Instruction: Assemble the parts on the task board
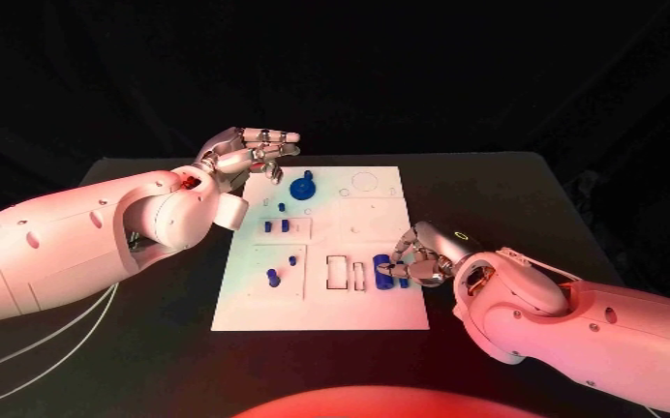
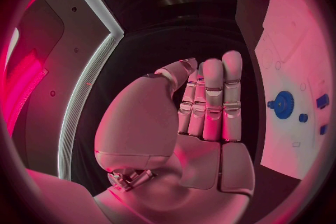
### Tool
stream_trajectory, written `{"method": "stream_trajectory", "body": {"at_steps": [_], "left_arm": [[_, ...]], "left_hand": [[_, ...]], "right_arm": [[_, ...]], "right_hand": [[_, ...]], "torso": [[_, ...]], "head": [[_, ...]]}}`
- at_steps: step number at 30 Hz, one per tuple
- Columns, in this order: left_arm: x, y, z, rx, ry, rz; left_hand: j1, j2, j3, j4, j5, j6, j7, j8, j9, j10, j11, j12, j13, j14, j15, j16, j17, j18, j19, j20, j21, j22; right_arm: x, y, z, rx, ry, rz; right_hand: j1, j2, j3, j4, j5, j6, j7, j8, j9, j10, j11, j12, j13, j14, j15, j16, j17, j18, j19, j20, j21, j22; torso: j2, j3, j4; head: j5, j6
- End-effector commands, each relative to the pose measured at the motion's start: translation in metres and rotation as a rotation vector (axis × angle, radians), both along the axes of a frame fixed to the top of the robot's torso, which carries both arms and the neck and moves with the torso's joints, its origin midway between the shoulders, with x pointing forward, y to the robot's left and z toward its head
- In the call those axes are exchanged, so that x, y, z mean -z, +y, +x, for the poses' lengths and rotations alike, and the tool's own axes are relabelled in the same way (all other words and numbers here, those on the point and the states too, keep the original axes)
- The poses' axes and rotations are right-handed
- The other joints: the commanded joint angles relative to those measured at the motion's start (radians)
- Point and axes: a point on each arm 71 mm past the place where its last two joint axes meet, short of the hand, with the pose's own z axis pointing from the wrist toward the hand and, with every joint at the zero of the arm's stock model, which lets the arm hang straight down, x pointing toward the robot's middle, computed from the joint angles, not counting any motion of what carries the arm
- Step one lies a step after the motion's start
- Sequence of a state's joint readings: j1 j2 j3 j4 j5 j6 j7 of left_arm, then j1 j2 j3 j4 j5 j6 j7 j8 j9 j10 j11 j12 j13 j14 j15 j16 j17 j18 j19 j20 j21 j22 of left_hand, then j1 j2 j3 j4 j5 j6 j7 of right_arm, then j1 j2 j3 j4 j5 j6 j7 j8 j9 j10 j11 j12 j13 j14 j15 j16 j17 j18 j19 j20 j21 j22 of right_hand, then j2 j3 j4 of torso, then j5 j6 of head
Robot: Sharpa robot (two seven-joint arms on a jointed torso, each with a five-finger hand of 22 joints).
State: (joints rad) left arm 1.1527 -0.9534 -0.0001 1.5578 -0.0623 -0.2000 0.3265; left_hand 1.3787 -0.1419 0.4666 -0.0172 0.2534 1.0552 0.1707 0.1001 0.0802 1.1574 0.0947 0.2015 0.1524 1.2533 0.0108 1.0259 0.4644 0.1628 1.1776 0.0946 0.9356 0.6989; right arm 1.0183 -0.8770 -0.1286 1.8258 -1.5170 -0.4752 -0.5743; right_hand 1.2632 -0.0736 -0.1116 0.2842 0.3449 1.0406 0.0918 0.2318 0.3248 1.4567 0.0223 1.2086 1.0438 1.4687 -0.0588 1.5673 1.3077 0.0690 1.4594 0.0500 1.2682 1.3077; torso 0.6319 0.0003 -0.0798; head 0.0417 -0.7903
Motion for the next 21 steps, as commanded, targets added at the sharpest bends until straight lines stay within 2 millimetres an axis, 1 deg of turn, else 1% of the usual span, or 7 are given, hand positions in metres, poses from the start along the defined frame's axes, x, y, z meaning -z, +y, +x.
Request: {"method": "stream_trajectory", "body": {"at_steps": [1,6,8,13,18,21], "left_arm": [[-0.001,-0.002,-0.001,0.019,-0.003,-0.014],[-0.001,-0.002,-0.001,0.019,-0.001,-0.014],[-0.001,-0.002,-0.001,0.019,-0.001,-0.013],[-0.001,-0.002,-0.001,0.020,0.000,-0.013],[-0.001,-0.002,-0.001,0.020,0.001,-0.013],[-0.001,-0.002,-0.001,0.021,0.002,-0.013]], "left_hand": [[-0.002,0.007,-0.004,0.000,0.000,-0.001,0.004,-0.002,-0.001,-0.007,0.001,0.006,0.001,-0.005,0.000,-0.004,-0.002,0.011,-0.004,0.002,-0.006,-0.001],[-0.004,0.009,-0.006,0.002,0.000,-0.001,0.004,-0.001,-0.002,-0.008,0.001,0.007,0.001,-0.005,0.000,-0.003,-0.003,0.012,-0.004,0.002,-0.008,-0.003],[-0.004,0.009,-0.006,0.002,0.000,-0.001,0.004,-0.001,-0.002,-0.008,0.001,0.007,0.001,-0.005,0.000,-0.003,-0.003,0.012,-0.004,0.002,-0.008,-0.003],[-0.004,0.009,-0.006,0.002,0.000,-0.001,0.004,-0.001,-0.002,-0.008,0.001,0.007,0.001,-0.005,0.000,-0.003,-0.003,0.012,-0.004,0.002,-0.008,-0.003],[-0.004,0.009,-0.006,0.002,0.000,-0.001,0.004,-0.001,-0.002,-0.008,0.001,0.007,0.001,-0.005,0.000,-0.003,-0.003,0.012,-0.004,0.002,-0.008,-0.003],[-0.004,0.009,-0.006,0.002,0.000,-0.001,0.004,-0.001,-0.002,-0.008,0.001,0.007,0.001,-0.005,0.000,-0.003,-0.003,0.012,-0.004,0.002,-0.008,-0.003]], "right_arm": [[0.003,0.002,0.001,-0.003,-0.004,-0.018],[0.010,0.006,0.000,-0.013,0.018,-0.027],[0.012,0.007,-0.001,-0.016,0.025,-0.033],[0.017,0.007,0.001,-0.023,0.042,-0.059],[0.021,0.008,0.001,-0.036,0.054,-0.086],[0.024,0.011,0.001,-0.043,0.061,-0.094]], "right_hand": [[0.004,0.005,-0.007,0.001,0.005,-0.007,0.001,0.006,0.002,0.027,-0.007,0.252,0.392,0.102,0.006,0.004,0.263,-0.006,0.011,0.002,0.000,0.049],[0.004,0.006,-0.007,0.001,0.006,-0.007,0.002,0.006,0.002,0.027,-0.007,0.252,0.392,0.102,0.006,0.004,0.263,-0.005,0.011,0.002,-0.001,0.048],[0.004,0.006,-0.007,0.001,0.006,-0.007,0.002,0.006,0.002,0.027,-0.007,0.252,0.392,0.102,0.006,0.004,0.263,-0.005,0.011,0.002,-0.001,0.048],[0.004,0.006,-0.007,0.001,0.006,-0.007,0.002,0.006,0.003,0.026,-0.007,0.251,0.392,0.102,0.006,0.004,0.263,-0.006,0.011,0.002,0.000,0.049],[0.004,0.006,-0.008,0.001,0.006,-0.008,0.002,0.006,0.003,0.025,-0.007,0.250,0.390,0.102,0.006,0.004,0.263,-0.005,0.011,0.002,-0.001,0.049],[0.004,0.006,-0.009,0.000,0.005,-0.008,0.002,0.006,0.004,0.024,-0.006,0.249,0.389,0.102,0.007,0.004,0.263,-0.005,0.010,0.002,-0.001,0.048]], "torso": [[0.000,-0.0005,0.0000],[0.000,-0.0006,-0.0005],[0.000,-0.0004,-0.0014],[0.000,-0.0012,-0.0003],[0.000,-0.0016,-0.0008],[0.000,-0.0007,-0.0010]], "head": [[0.005,-0.001],[0.009,-0.004],[0.012,-0.005],[0.014,-0.007],[0.015,-0.008],[0.016,-0.010]]}}
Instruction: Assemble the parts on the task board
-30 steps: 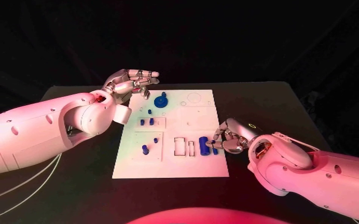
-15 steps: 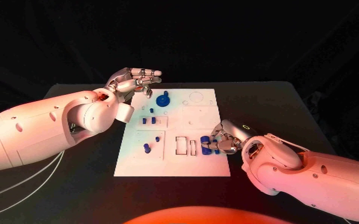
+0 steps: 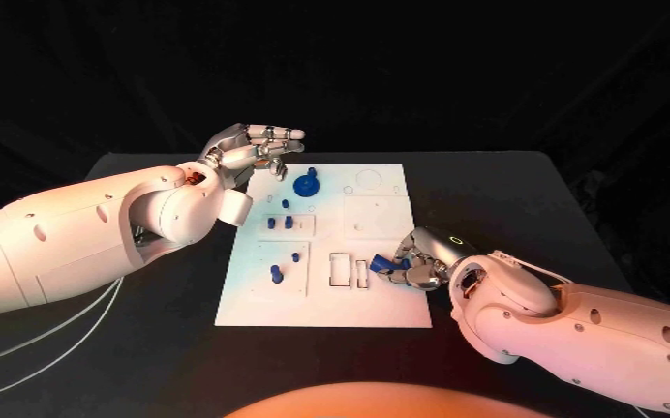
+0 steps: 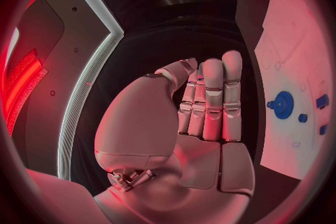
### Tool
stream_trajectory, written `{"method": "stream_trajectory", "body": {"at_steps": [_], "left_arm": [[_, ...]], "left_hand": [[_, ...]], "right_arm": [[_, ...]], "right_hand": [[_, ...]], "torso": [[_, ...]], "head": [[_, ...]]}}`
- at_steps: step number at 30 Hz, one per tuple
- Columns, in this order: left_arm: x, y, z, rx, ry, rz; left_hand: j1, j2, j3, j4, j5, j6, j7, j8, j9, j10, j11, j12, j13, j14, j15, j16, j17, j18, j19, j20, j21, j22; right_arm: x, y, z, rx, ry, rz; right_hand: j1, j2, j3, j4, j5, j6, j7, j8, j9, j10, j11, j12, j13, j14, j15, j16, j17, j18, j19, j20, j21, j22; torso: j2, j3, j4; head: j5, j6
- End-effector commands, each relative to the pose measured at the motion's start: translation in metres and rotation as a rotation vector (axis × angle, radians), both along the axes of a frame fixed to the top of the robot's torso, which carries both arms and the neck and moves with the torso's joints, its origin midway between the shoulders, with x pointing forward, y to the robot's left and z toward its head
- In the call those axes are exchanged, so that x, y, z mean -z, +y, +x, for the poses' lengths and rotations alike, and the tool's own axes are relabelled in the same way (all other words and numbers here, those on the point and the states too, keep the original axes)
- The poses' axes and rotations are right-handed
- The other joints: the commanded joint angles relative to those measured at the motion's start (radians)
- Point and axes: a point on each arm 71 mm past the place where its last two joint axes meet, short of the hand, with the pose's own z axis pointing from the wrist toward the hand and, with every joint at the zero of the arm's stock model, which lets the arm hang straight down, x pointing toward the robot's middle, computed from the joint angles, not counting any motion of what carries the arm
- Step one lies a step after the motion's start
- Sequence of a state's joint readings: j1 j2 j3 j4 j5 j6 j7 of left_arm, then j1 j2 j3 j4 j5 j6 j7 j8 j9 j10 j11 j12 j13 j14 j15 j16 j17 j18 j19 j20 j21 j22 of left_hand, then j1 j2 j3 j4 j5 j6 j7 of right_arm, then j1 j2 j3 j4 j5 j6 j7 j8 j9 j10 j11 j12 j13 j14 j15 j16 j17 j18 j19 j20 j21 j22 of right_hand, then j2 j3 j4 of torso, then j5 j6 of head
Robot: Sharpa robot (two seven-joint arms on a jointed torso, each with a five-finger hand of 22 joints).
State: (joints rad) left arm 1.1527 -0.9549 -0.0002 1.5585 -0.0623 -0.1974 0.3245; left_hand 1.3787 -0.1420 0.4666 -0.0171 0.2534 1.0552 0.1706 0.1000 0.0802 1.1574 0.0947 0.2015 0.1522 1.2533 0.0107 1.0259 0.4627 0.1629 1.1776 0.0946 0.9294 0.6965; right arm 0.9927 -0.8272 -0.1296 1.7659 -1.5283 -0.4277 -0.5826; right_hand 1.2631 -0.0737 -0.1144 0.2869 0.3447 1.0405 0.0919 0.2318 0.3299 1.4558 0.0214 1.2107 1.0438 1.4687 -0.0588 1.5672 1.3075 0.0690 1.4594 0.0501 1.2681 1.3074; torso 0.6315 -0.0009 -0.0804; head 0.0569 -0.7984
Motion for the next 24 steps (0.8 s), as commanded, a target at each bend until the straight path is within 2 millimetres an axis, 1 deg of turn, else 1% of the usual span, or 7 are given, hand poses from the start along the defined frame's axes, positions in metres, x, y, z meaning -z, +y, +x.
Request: {"method": "stream_trajectory", "body": {"at_steps": [1,6,13,16,19,22,24], "left_arm": [[-0.001,-0.003,-0.001,0.020,0.000,-0.013],[-0.001,-0.003,-0.001,0.021,0.002,-0.013],[-0.001,-0.003,-0.001,0.022,0.003,-0.013],[-0.001,-0.003,-0.001,0.021,0.003,-0.013],[-0.001,-0.002,-0.001,0.021,0.003,-0.012],[-0.001,-0.002,-0.001,0.020,0.003,-0.012],[-0.001,-0.002,-0.001,0.020,0.003,-0.012]], "left_hand": [[-0.005,0.009,-0.006,0.002,0.000,-0.001,0.004,-0.001,-0.002,-0.008,0.001,0.007,0.002,-0.005,0.000,-0.003,-0.002,0.012,-0.004,0.002,-0.002,-0.001],[-0.006,0.009,-0.007,0.002,0.000,-0.001,0.004,-0.001,-0.002,-0.008,0.001,0.007,0.002,-0.005,0.000,-0.003,-0.002,0.012,-0.004,0.002,-0.003,-0.002],[-0.006,0.009,-0.007,0.002,0.000,-0.001,0.004,-0.001,-0.002,-0.008,0.001,0.007,0.002,-0.005,0.000,-0.003,-0.002,0.012,-0.004,0.002,-0.003,-0.002],[-0.006,0.009,-0.007,0.002,0.000,-0.001,0.004,-0.001,-0.002,-0.008,0.001,0.007,0.002,-0.005,0.000,-0.003,-0.002,0.012,-0.004,0.002,-0.003,-0.002],[-0.006,0.009,-0.007,0.002,0.000,-0.001,0.004,-0.001,-0.002,-0.008,0.001,0.007,0.002,-0.005,0.000,-0.003,-0.002,0.012,-0.004,0.002,-0.003,-0.002],[-0.006,0.009,-0.007,0.002,0.000,-0.001,0.004,-0.001,-0.002,-0.008,0.001,0.007,0.002,-0.005,0.000,-0.003,-0.002,0.012,-0.004,0.002,-0.003,-0.002],[-0.006,0.009,-0.007,0.002,0.000,-0.001,0.004,-0.001,-0.002,-0.008,0.001,0.007,0.002,-0.005,0.000,-0.003,-0.002,0.012,-0.004,0.002,-0.003,-0.002]], "right_arm": [[0.006,0.004,-0.002,-0.029,0.021,-0.045],[0.009,0.008,-0.003,-0.032,0.027,-0.040],[0.009,0.010,-0.004,-0.023,0.012,-0.021],[0.006,0.009,-0.005,-0.006,-0.017,0.012],[0.001,0.007,-0.007,0.010,-0.044,0.048],[-0.005,0.007,-0.010,0.021,-0.064,0.089],[-0.011,0.008,-0.012,0.026,-0.074,0.123]], "right_hand": [[0.004,0.006,-0.006,-0.002,0.005,-0.008,0.002,0.006,-0.001,0.025,-0.005,0.247,0.389,0.102,0.007,0.004,0.263,-0.005,0.010,0.002,-0.001,0.049],[0.005,0.008,-0.008,-0.003,0.002,-0.008,0.002,0.007,0.002,0.026,-0.005,0.248,0.391,0.102,0.007,0.004,0.263,-0.006,0.010,0.003,-0.001,0.049],[0.025,0.021,-0.006,-0.012,0.003,-0.003,-0.001,0.014,0.015,0.029,-0.007,0.251,0.398,0.102,0.006,0.004,0.263,-0.007,0.012,0.003,0.005,0.055],[0.053,0.040,0.006,-0.025,0.002,0.012,-0.008,0.026,0.029,0.037,-0.013,0.259,0.410,0.102,0.002,0.004,0.263,-0.008,0.015,0.000,0.014,0.063],[0.083,0.064,0.027,-0.039,-0.013,0.031,-0.020,0.039,0.046,0.047,-0.024,0.270,0.424,0.102,-0.007,0.004,0.263,-0.010,0.019,-0.006,0.024,0.072],[0.095,0.077,0.040,-0.044,-0.003,0.043,-0.029,0.045,0.057,0.056,-0.031,0.280,0.437,0.102,-0.013,0.004,0.263,-0.012,0.023,-0.011,0.034,0.079],[0.097,0.084,0.046,-0.044,0.007,0.048,-0.032,0.047,0.063,0.059,-0.035,0.283,0.441,0.102,-0.016,0.004,0.263,-0.013,0.025,-0.014,0.039,0.084]], "torso": [[0.000,0.0007,-0.0002],[0.000,0.0004,-0.0002],[0.000,0.0001,-0.0008],[0.000,0.0009,-0.0014],[-0.001,0.0007,-0.0015],[-0.001,0.0002,-0.0016],[-0.001,0.0000,-0.0024]], "head": [[0.000,-0.001],[-0.001,0.000],[0.002,0.002],[0.004,0.002],[0.003,0.003],[0.002,0.003],[0.004,0.006]]}}
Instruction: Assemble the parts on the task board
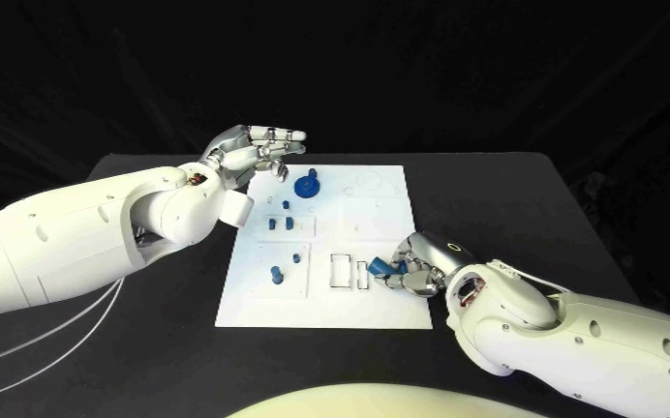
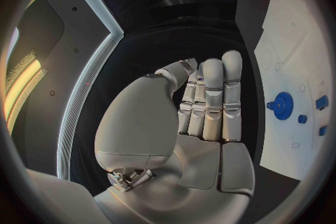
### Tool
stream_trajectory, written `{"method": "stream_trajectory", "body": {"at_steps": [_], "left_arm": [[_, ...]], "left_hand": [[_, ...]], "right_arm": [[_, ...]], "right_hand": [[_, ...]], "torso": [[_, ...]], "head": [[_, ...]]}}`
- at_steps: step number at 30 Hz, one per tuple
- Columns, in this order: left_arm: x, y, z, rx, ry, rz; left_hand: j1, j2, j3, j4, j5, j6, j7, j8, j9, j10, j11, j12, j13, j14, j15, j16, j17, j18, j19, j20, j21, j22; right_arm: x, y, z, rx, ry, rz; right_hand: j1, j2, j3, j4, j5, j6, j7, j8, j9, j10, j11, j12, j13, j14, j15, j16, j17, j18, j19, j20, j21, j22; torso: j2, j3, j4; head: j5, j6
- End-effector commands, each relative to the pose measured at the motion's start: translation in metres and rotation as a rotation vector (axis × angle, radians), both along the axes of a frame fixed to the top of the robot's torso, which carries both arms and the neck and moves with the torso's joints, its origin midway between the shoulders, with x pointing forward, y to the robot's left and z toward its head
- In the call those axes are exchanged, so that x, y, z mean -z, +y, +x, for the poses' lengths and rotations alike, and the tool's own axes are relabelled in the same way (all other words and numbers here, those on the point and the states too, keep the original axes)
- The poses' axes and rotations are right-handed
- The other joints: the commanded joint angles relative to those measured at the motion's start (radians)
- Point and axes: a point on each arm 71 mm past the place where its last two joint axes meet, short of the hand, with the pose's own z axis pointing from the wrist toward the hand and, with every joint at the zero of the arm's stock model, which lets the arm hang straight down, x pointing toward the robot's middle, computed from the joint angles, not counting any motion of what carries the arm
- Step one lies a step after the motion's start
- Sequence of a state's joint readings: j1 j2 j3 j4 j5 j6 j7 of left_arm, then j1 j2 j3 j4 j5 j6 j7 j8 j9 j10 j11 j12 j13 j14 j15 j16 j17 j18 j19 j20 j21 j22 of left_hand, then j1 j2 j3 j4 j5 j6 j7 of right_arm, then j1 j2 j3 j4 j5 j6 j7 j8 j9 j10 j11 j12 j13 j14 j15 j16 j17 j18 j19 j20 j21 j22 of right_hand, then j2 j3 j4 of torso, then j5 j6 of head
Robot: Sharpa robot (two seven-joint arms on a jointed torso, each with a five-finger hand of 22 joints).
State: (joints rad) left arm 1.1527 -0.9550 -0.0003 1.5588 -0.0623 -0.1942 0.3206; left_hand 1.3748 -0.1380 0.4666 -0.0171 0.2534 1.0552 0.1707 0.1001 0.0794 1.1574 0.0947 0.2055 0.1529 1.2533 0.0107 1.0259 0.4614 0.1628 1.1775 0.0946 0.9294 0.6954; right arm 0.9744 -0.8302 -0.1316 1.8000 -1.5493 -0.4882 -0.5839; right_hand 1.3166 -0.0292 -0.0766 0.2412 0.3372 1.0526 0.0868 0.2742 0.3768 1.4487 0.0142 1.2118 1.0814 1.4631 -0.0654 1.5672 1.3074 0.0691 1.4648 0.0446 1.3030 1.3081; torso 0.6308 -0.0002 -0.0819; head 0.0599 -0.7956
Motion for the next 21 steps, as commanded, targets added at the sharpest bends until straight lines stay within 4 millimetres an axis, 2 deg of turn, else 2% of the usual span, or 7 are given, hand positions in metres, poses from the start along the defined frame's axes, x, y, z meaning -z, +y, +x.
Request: {"method": "stream_trajectory", "body": {"at_steps": [1,6,12,17,21], "left_arm": [[-0.001,-0.002,0.000,0.016,-0.001,-0.012],[-0.001,-0.003,0.000,0.019,-0.002,-0.014],[-0.001,-0.005,0.000,0.023,-0.002,-0.016],[-0.001,-0.005,-0.001,0.025,-0.002,-0.017],[-0.001,-0.006,-0.001,0.027,-0.001,-0.017]], "left_hand": [[-0.003,0.006,-0.008,0.003,0.000,-0.002,0.004,-0.001,-0.001,-0.009,0.001,0.003,0.001,-0.006,0.000,-0.003,-0.001,0.012,-0.005,0.002,-0.006,-0.004],[-0.003,0.006,-0.008,0.003,0.000,-0.002,0.004,-0.001,-0.001,-0.009,0.001,0.003,0.001,-0.006,0.000,-0.003,-0.001,0.012,-0.005,0.002,-0.006,-0.004],[-0.003,0.006,-0.008,0.003,0.000,-0.002,0.004,-0.001,-0.001,-0.009,0.001,0.003,0.001,-0.006,0.000,-0.003,-0.001,0.012,-0.005,0.002,-0.006,-0.004],[-0.003,0.006,-0.008,0.003,0.000,-0.002,0.004,-0.001,-0.001,-0.009,0.001,0.003,0.001,-0.006,0.000,-0.003,-0.001,0.012,-0.005,0.002,-0.006,-0.004],[-0.003,0.006,-0.008,0.003,0.000,-0.002,0.004,-0.001,-0.001,-0.009,0.001,0.003,0.001,-0.006,0.000,-0.003,-0.001,0.012,-0.005,0.002,-0.006,-0.004]], "right_arm": [[-0.012,0.003,-0.001,0.030,-0.046,0.091],[-0.019,0.012,-0.004,0.022,-0.021,0.141],[-0.016,0.029,-0.004,-0.010,0.037,0.154],[-0.011,0.042,-0.003,-0.037,0.090,0.139],[-0.007,0.049,-0.001,-0.045,0.114,0.125]], "right_hand": [[0.043,0.042,0.010,0.003,0.018,0.038,-0.029,0.006,0.018,0.068,-0.029,0.283,0.405,0.108,-0.010,0.004,0.263,-0.014,0.020,-0.010,0.007,0.085],[0.034,0.049,0.014,0.011,0.026,0.043,-0.032,0.007,0.026,0.071,-0.032,0.286,0.409,0.108,-0.013,0.004,0.263,-0.014,0.022,-0.013,0.010,0.088],[0.016,0.055,0.015,0.025,0.028,0.051,-0.036,0.010,0.037,0.074,-0.036,0.287,0.412,0.108,-0.017,0.004,0.263,-0.015,0.022,-0.017,0.011,0.090],[-0.022,0.061,0.010,0.046,0.025,0.061,-0.039,0.014,0.051,0.074,-0.039,0.284,0.412,0.108,-0.019,0.004,0.263,-0.014,0.022,-0.019,0.008,0.090],[-0.062,0.073,0.005,0.047,0.019,0.072,-0.046,0.021,0.067,0.071,-0.043,0.275,0.404,0.108,-0.023,0.004,0.263,-0.014,0.022,-0.022,0.007,0.091]], "torso": [[0.000,-0.0005,-0.0011],[0.000,-0.0002,0.0005],[0.002,-0.0003,0.0031],[0.002,-0.0006,0.0011],[0.003,-0.0010,0.0014]], "head": [[0.001,0.004],[0.000,0.006],[0.000,0.009],[0.005,0.008],[0.006,0.008]]}}
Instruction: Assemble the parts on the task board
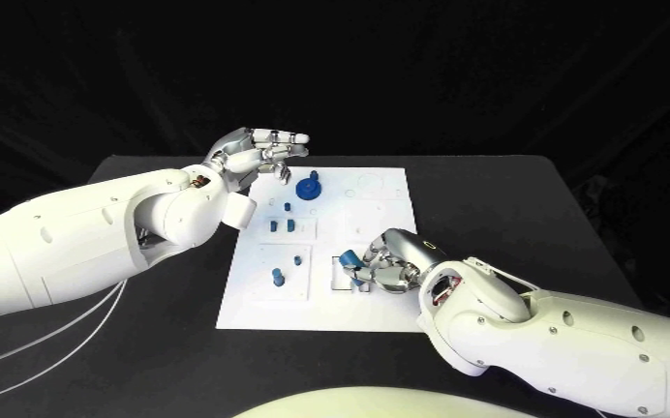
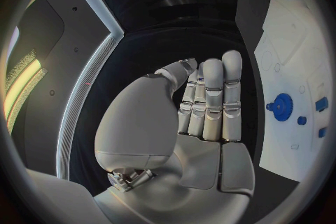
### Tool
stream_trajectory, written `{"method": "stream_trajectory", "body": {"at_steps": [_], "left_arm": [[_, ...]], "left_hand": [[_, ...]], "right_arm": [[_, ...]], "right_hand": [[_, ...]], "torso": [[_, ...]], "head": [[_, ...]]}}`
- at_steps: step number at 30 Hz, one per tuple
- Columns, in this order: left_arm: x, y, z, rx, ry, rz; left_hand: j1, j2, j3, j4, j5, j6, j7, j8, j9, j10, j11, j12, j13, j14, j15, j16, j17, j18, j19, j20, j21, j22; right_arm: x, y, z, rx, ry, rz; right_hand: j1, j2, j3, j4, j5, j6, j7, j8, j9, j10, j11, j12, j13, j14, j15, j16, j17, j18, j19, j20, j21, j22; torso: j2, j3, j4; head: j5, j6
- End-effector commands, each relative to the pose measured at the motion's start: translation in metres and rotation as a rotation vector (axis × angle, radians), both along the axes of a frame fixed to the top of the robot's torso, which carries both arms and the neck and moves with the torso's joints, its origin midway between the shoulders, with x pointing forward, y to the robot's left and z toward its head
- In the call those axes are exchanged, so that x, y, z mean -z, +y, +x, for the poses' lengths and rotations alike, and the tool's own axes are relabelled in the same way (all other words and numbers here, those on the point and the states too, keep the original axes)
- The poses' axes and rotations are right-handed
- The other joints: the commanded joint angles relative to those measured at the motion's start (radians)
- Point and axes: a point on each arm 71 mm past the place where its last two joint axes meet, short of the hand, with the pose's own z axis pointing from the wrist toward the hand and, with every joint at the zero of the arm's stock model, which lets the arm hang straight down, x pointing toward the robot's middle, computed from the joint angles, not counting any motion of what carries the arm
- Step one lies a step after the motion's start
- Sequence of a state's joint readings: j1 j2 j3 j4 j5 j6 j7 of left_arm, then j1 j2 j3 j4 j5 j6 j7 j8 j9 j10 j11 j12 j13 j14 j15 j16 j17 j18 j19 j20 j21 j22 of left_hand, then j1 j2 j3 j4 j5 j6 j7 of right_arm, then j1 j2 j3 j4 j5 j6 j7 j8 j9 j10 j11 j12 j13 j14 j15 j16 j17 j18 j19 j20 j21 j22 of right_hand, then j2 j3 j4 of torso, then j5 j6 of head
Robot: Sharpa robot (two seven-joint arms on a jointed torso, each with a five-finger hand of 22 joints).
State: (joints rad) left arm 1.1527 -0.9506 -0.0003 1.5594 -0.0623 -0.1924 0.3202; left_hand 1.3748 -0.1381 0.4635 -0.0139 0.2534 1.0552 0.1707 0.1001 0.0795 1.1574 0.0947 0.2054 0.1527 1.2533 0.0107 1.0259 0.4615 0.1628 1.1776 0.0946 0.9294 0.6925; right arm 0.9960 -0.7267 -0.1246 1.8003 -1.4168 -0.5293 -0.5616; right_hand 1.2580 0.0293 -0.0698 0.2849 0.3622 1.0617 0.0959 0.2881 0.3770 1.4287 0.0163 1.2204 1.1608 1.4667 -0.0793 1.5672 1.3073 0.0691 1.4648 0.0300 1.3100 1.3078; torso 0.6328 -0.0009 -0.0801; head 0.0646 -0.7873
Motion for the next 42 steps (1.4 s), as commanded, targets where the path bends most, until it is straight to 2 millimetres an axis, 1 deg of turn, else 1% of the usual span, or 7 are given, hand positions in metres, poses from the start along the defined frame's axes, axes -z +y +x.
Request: {"method": "stream_trajectory", "body": {"at_steps": [1,18,22,28,31,36,42], "left_arm": [[-0.001,-0.003,-0.001,0.021,-0.002,-0.015],[-0.001,-0.003,-0.001,0.022,0.001,-0.014],[-0.001,-0.003,-0.001,0.022,0.001,-0.014],[-0.001,-0.003,-0.001,0.022,0.001,-0.014],[-0.001,-0.003,-0.001,0.021,0.001,-0.013],[-0.001,-0.003,-0.001,0.020,0.001,-0.013],[-0.001,-0.002,-0.001,0.019,0.001,-0.013]], "left_hand": [[-0.003,0.006,-0.005,0.000,0.000,-0.002,0.004,-0.001,-0.001,-0.009,0.001,0.003,0.001,-0.006,0.000,-0.003,-0.002,0.012,-0.005,0.002,-0.006,-0.001],[-0.003,0.006,-0.005,0.000,0.000,-0.002,0.004,-0.001,-0.001,-0.009,0.001,0.003,0.001,-0.006,0.000,-0.003,-0.002,0.012,-0.005,0.002,-0.006,-0.001],[-0.003,0.006,-0.005,0.000,0.000,-0.002,0.004,-0.001,-0.001,-0.009,0.001,0.003,0.001,-0.006,0.000,-0.003,-0.002,0.012,-0.005,0.002,-0.006,-0.001],[-0.003,0.006,-0.005,0.000,0.000,-0.002,0.004,-0.001,-0.001,-0.009,0.001,0.003,0.001,-0.006,0.000,-0.003,-0.002,0.012,-0.005,0.002,-0.006,-0.001],[-0.003,0.006,-0.005,0.000,0.000,-0.002,0.004,-0.001,-0.001,-0.009,0.001,0.003,0.001,-0.006,0.000,-0.003,-0.002,0.012,-0.005,0.002,-0.006,-0.001],[-0.003,0.006,-0.005,0.000,0.000,-0.002,0.004,-0.001,-0.001,-0.009,0.001,0.003,0.001,-0.006,0.000,-0.003,-0.002,0.012,-0.005,0.002,-0.006,-0.001],[-0.004,0.008,-0.006,0.000,0.001,-0.003,0.004,-0.001,-0.002,-0.011,0.000,0.004,0.002,-0.006,0.000,-0.003,-0.004,0.012,-0.005,0.002,-0.008,-0.003]], "right_arm": [[0.006,0.004,0.000,-0.023,0.061,-0.023],[0.016,0.013,0.008,-0.038,0.098,-0.093],[0.016,0.015,0.008,-0.039,0.090,-0.092],[0.013,0.015,0.009,-0.035,0.060,-0.085],[0.012,0.015,0.008,-0.035,0.045,-0.081],[0.007,0.013,0.005,-0.038,0.019,-0.069],[0.000,0.007,-0.001,-0.050,-0.019,-0.042]], "right_hand": [[-0.015,0.017,-0.004,0.004,-0.006,0.067,-0.056,0.011,0.072,0.091,-0.047,0.265,0.324,0.104,-0.010,0.004,0.263,-0.014,0.022,-0.009,-0.001,0.092],[-0.080,0.042,-0.005,0.005,0.000,0.095,-0.074,0.044,0.117,0.106,-0.062,0.284,0.347,0.104,-0.023,0.004,0.263,-0.015,0.023,-0.020,-0.001,0.097],[-0.154,0.033,-0.042,0.006,-0.014,0.092,-0.075,0.051,0.133,0.105,-0.063,0.281,0.347,0.104,-0.024,0.004,0.263,-0.015,0.023,-0.021,-0.001,0.098],[-0.272,0.029,-0.132,0.007,-0.158,0.081,-0.073,0.059,0.160,0.102,-0.060,0.271,0.343,0.104,-0.023,0.004,0.263,-0.014,0.023,-0.021,-0.007,0.099],[-0.289,0.030,-0.149,0.007,-0.178,0.079,-0.072,0.060,0.165,0.101,-0.061,0.270,0.343,0.104,-0.022,0.004,0.263,-0.014,0.022,-0.020,-0.008,0.100],[-0.264,0.038,-0.157,0.002,-0.132,0.075,-0.073,0.063,0.176,0.102,-0.061,0.270,0.344,0.104,-0.022,0.004,0.263,-0.014,0.023,-0.020,-0.008,0.102],[-0.155,0.041,-0.144,-0.036,-0.036,0.068,-0.075,0.063,0.190,0.105,-0.063,0.272,0.349,0.104,-0.024,0.004,0.263,-0.015,0.025,-0.022,-0.006,0.107]], "torso": [[0.000,-0.0001,-0.0010],[0.000,0.0006,-0.0015],[0.000,0.0010,-0.0013],[0.000,0.0007,-0.0014],[0.000,0.0013,-0.0018],[0.000,0.0014,-0.0013],[-0.001,0.0009,-0.0027]], "head": [[0.002,-0.001],[0.005,-0.007],[0.007,-0.007],[0.006,-0.007],[0.007,-0.007],[0.006,-0.008],[0.008,-0.010]]}}
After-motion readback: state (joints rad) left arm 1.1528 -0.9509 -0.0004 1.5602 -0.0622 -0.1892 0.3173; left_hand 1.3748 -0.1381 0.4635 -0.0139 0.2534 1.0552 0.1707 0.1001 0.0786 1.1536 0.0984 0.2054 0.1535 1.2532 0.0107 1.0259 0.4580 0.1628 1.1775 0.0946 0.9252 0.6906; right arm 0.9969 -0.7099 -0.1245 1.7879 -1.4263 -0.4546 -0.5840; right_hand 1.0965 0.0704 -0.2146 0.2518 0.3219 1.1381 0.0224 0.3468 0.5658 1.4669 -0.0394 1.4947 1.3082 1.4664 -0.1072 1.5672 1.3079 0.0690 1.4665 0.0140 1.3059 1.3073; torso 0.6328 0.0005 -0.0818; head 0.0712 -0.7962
